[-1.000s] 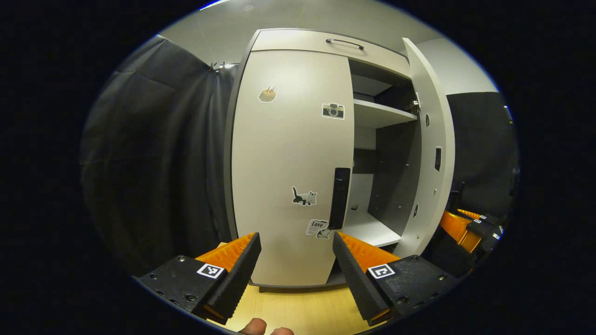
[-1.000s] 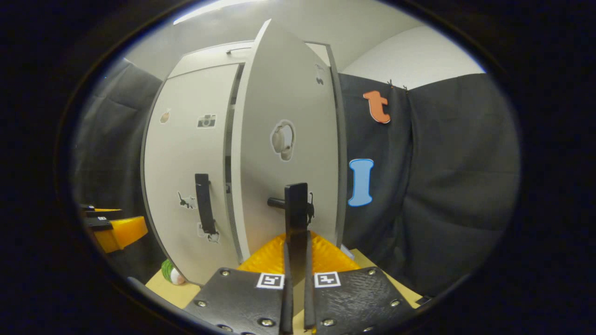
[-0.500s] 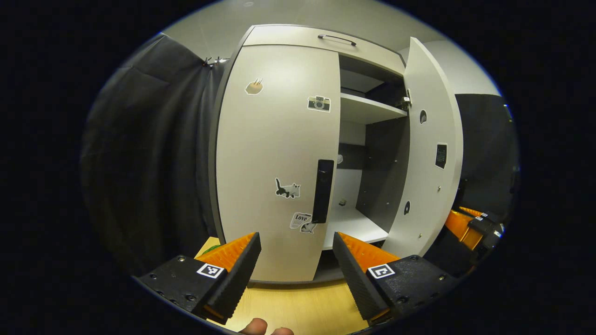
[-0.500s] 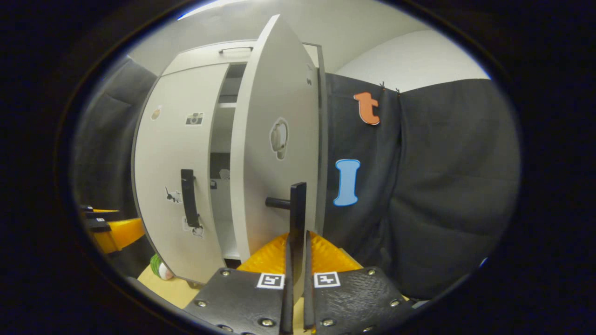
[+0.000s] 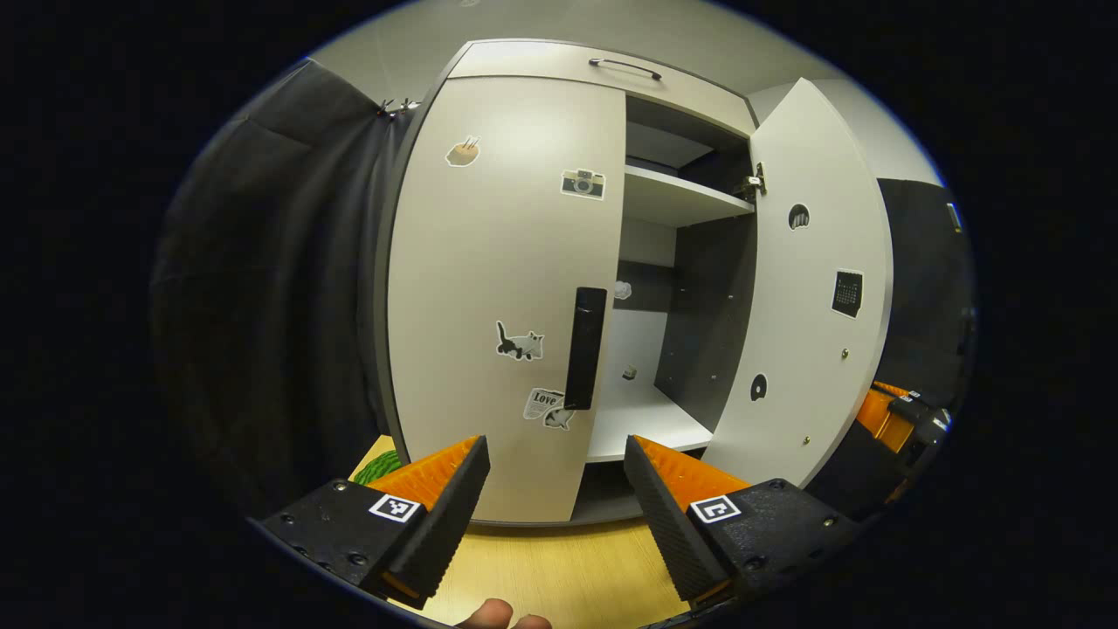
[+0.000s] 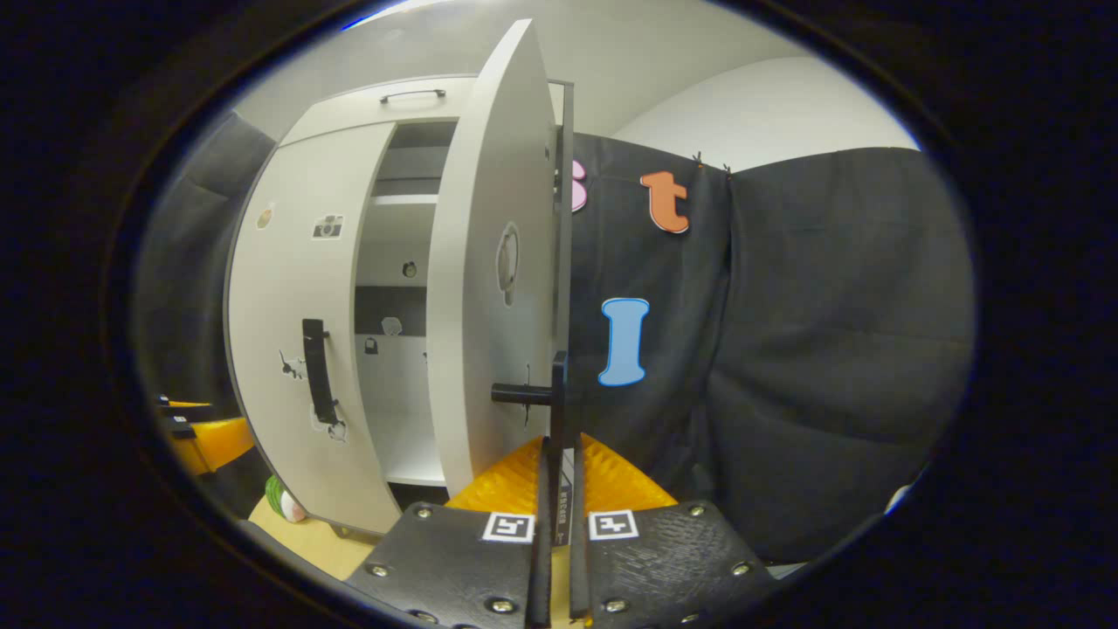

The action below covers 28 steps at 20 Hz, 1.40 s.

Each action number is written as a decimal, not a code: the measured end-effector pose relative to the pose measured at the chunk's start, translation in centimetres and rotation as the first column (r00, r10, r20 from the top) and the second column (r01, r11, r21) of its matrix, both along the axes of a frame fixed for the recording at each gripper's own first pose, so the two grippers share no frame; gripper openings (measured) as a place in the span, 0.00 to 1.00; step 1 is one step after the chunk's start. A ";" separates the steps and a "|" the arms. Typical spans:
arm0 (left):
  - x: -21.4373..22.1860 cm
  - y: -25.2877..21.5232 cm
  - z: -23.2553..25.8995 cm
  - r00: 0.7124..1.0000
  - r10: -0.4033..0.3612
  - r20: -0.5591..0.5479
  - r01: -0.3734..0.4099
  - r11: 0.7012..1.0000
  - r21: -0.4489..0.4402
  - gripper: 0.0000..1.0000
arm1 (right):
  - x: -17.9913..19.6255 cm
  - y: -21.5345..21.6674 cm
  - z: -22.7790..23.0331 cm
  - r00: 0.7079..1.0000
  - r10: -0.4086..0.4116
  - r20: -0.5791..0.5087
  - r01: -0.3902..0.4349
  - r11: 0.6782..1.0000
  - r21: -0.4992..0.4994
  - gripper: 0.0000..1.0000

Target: Open the right door of the double-door shoe cabinet with the right hand, and open the left door with the left hand.

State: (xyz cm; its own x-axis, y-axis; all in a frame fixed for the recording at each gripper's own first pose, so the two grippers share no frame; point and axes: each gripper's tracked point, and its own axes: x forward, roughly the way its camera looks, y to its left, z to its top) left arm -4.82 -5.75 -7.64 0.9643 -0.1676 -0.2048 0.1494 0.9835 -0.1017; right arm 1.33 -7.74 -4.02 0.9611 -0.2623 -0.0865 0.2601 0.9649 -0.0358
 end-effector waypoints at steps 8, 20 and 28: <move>0.8 -1.2 -0.5 1.000 -0.022 -0.011 0.022 1.000 0.005 0.96 | 0.0 -0.5 -0.7 1.000 0.021 -0.006 -0.020 0.998 0.060 0.05; 6.5 -3.2 0.1 0.999 -0.038 0.008 0.038 0.999 0.024 0.96 | -2.2 -5.1 -0.1 0.993 -0.115 0.030 0.114 0.992 0.051 0.05; 11.8 -2.5 1.5 0.997 0.028 0.066 -0.033 0.997 0.072 0.96 | -4.6 -7.9 -0.6 0.976 -0.216 0.019 0.214 0.975 0.055 0.10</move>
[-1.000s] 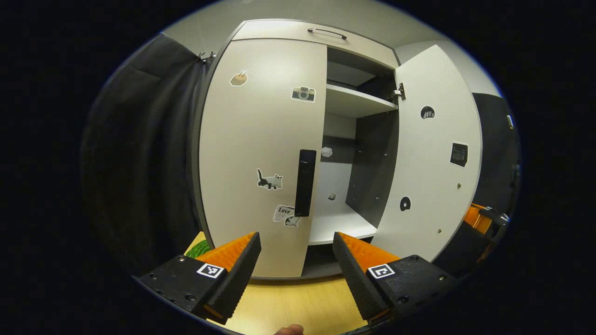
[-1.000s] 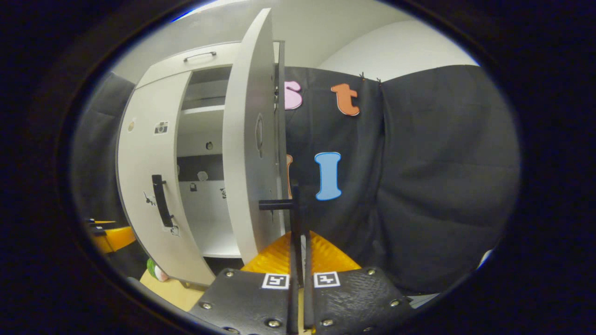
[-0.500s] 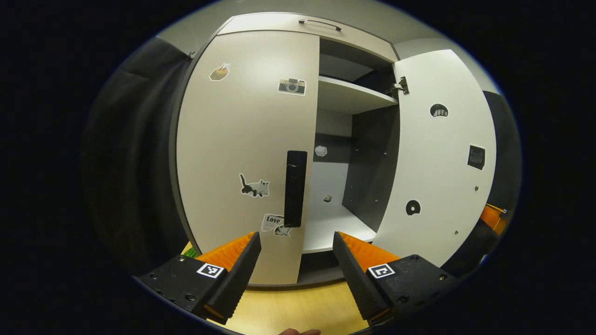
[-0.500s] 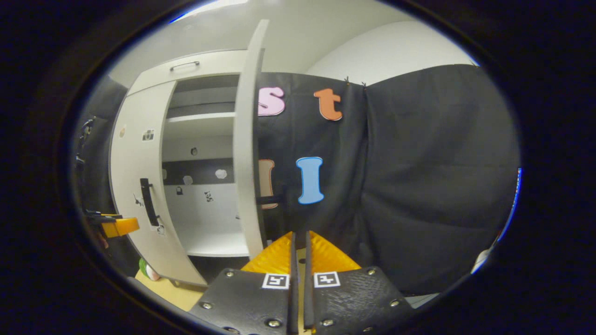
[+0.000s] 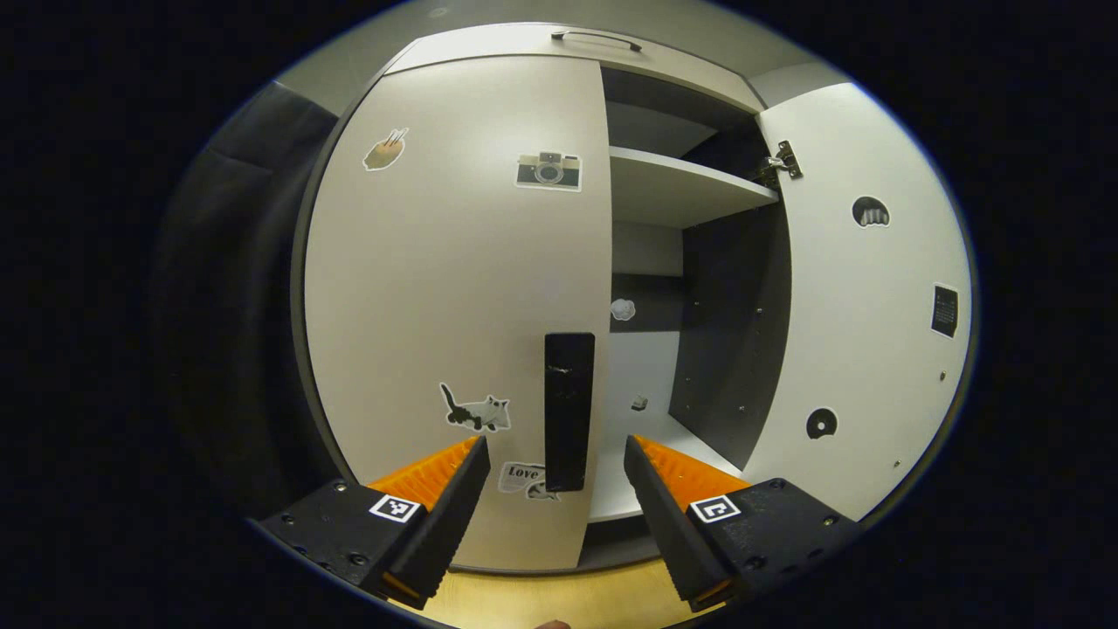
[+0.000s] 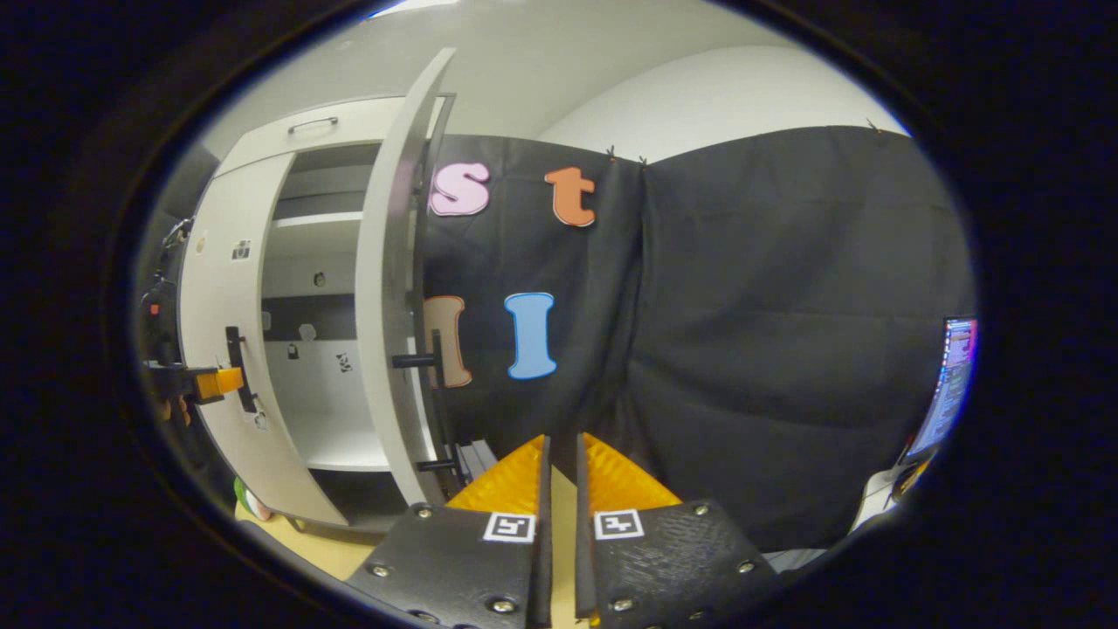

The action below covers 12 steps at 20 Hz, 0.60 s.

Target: Open the right door of the double-door shoe cabinet with the right hand, and open the left door with the left hand.

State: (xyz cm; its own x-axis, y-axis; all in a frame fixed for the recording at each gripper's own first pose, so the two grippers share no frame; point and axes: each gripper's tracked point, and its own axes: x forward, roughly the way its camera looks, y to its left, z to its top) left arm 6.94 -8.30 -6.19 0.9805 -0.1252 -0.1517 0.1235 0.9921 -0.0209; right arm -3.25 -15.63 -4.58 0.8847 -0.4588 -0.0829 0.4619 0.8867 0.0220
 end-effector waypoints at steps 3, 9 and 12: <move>1.4 0.2 -0.2 1.000 0.013 0.003 -0.013 1.000 0.001 0.91 | -0.8 -0.5 0.0 1.000 -0.022 0.006 0.022 1.000 0.007 0.34; 3.4 0.0 -1.0 1.000 0.012 -0.008 -0.012 1.000 0.006 0.73 | -0.8 -1.2 -0.7 0.999 -0.046 -0.014 0.046 0.998 0.030 0.61; 4.0 -0.6 -1.1 1.000 -0.001 -0.003 0.001 1.000 0.006 0.62 | -0.6 -1.0 -1.2 0.998 -0.047 -0.032 0.048 0.999 0.027 0.62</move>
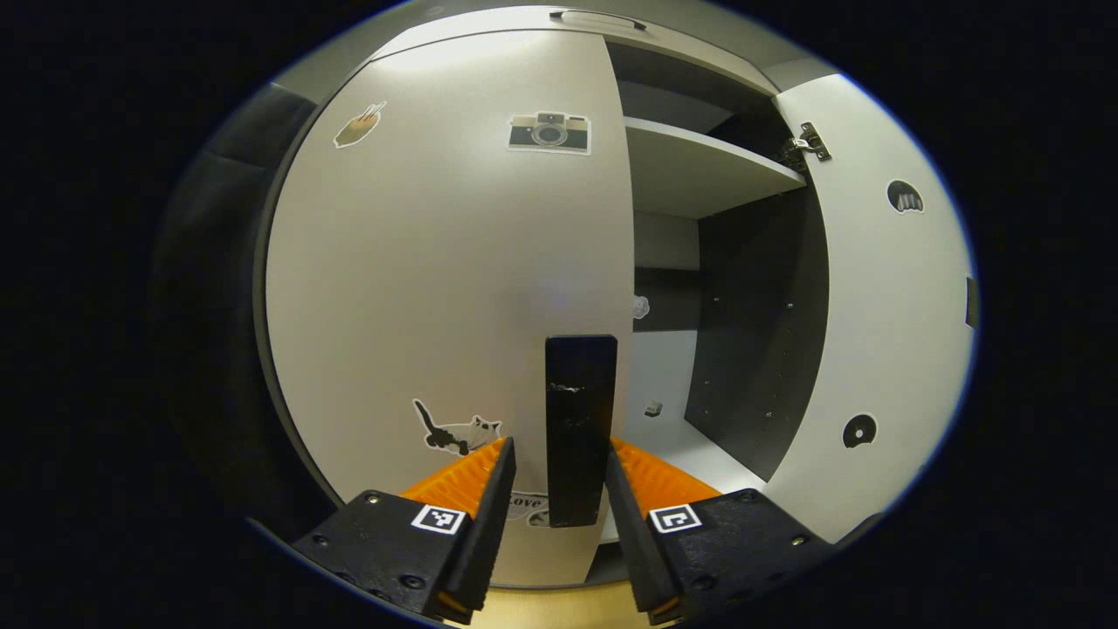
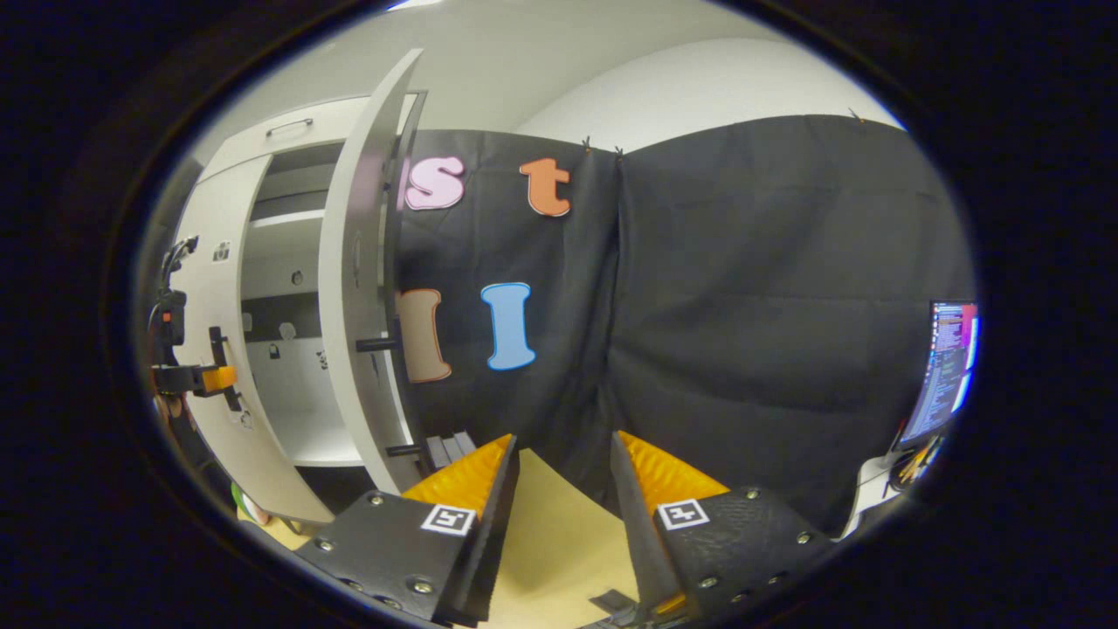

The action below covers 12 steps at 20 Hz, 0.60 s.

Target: Open the right door of the double-door shoe cabinet with the right hand, and open the left door with the left hand.

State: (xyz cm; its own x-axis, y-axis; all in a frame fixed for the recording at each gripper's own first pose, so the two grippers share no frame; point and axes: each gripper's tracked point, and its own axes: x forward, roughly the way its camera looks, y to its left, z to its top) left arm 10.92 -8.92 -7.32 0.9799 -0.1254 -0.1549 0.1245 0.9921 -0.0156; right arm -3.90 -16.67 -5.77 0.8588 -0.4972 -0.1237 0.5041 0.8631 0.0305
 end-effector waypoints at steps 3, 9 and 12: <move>0.4 -0.5 -0.1 1.000 0.002 0.002 -0.002 1.000 0.009 0.45 | -0.3 0.0 -0.6 1.000 -0.005 -0.025 0.004 1.000 -0.009 0.62; 0.4 -0.5 -0.2 1.000 0.019 0.015 -0.020 0.999 0.025 0.34 | 0.0 0.4 -1.6 0.999 0.003 -0.053 -0.003 1.000 0.004 0.62; 0.4 -0.5 -0.2 1.000 -0.001 0.024 0.000 1.000 0.019 0.33 | 0.0 0.7 -1.9 0.998 0.009 -0.061 -0.009 1.000 0.006 0.62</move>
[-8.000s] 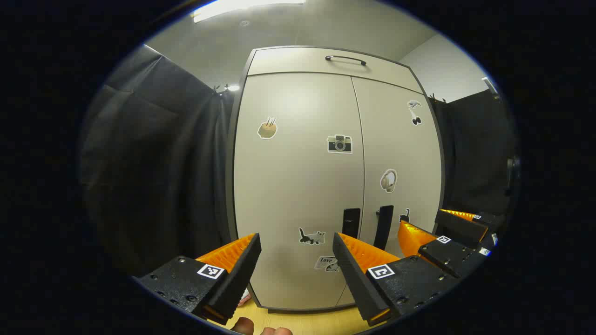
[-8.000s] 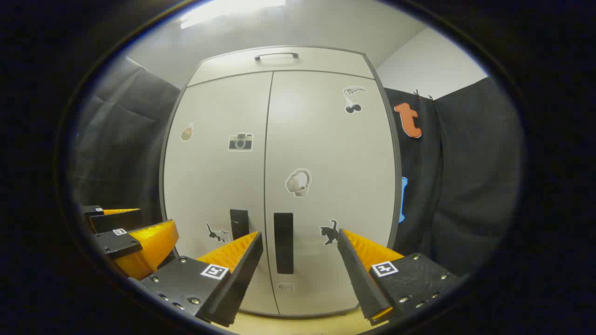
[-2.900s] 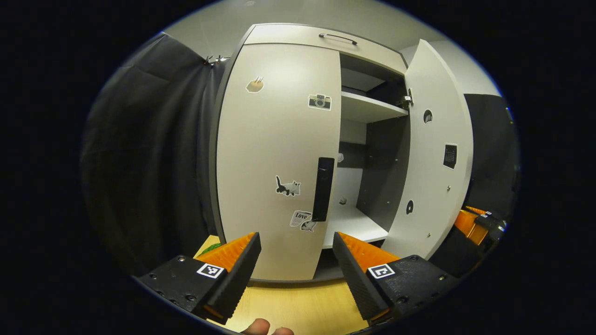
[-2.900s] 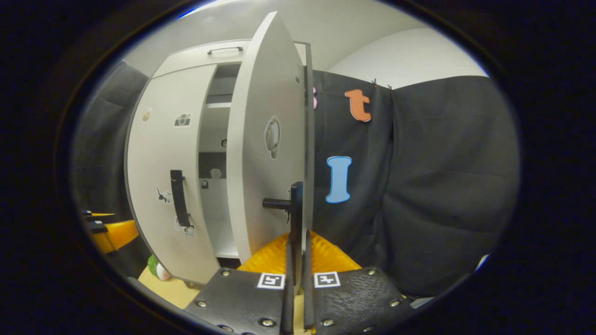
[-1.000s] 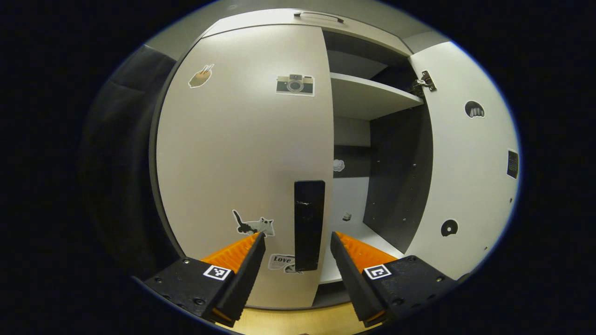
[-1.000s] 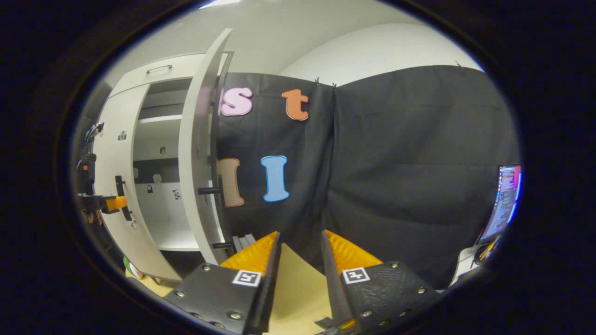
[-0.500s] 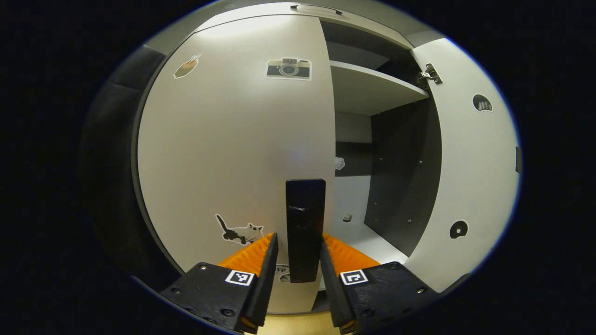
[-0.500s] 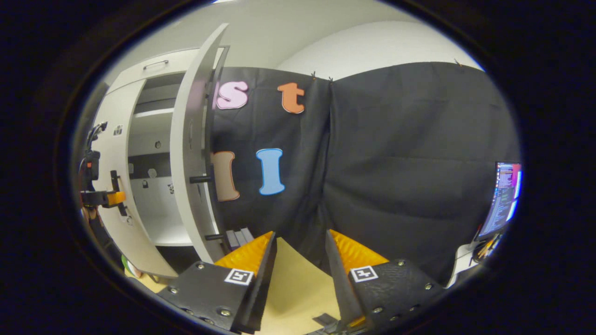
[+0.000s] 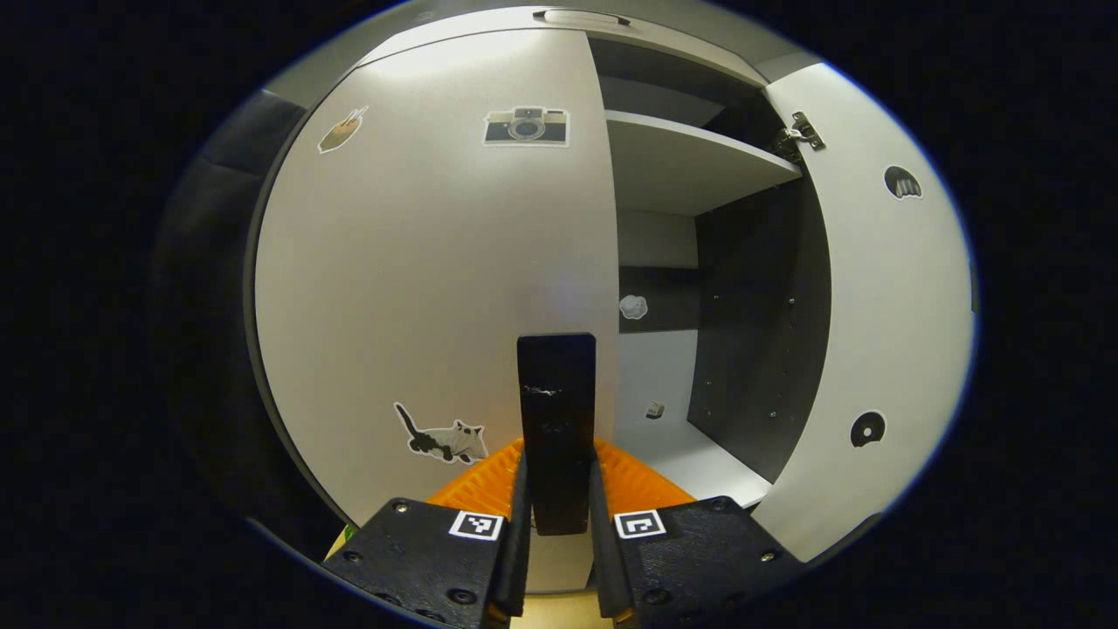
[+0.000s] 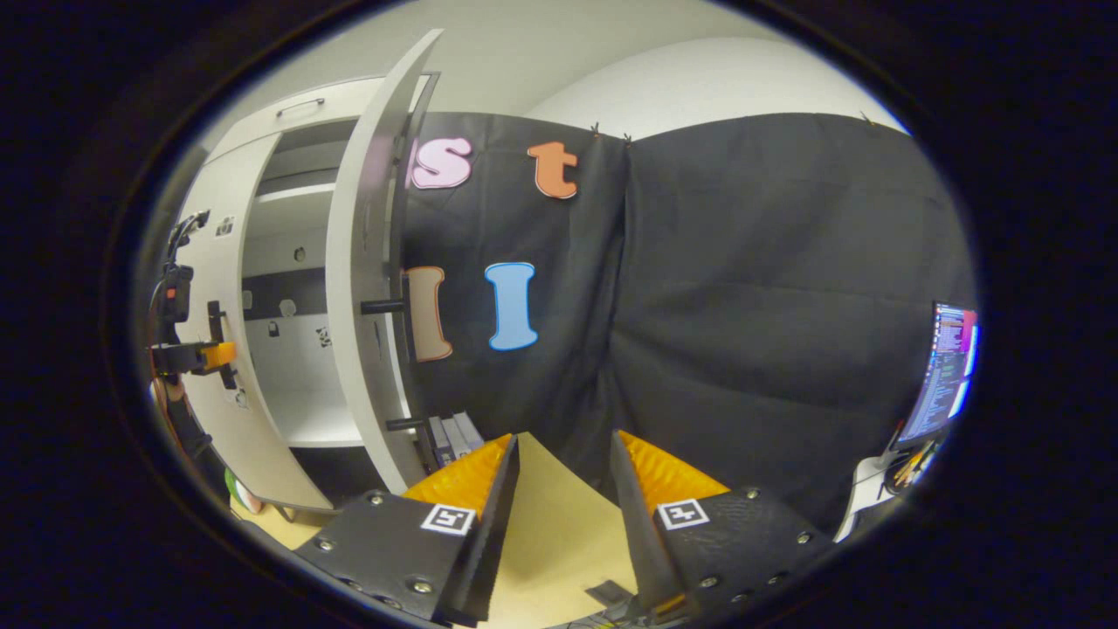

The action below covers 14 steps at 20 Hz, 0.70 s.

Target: Open the right door of the double-door shoe cabinet with the right hand, and open the left door with the left hand.

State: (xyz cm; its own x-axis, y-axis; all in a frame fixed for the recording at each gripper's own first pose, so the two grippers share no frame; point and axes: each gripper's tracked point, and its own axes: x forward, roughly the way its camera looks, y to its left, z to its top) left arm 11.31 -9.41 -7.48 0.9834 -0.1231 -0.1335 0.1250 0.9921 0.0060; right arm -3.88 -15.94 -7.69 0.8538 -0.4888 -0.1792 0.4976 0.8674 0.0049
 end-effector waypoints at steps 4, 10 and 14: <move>-0.3 0.1 0.0 1.000 -0.018 -0.009 0.018 1.000 0.003 0.28 | -0.3 0.2 -0.4 1.000 0.000 -0.005 0.000 1.000 0.015 0.62; -2.0 0.2 0.1 0.998 -0.064 -0.010 0.064 0.998 -0.011 0.24 | -0.2 0.5 -1.1 1.000 0.000 0.004 0.000 0.998 0.068 0.62; -3.6 0.6 0.1 0.996 -0.086 -0.004 0.086 0.996 -0.019 0.24 | -0.1 0.7 -1.1 1.000 0.013 0.017 -0.015 0.995 0.096 0.61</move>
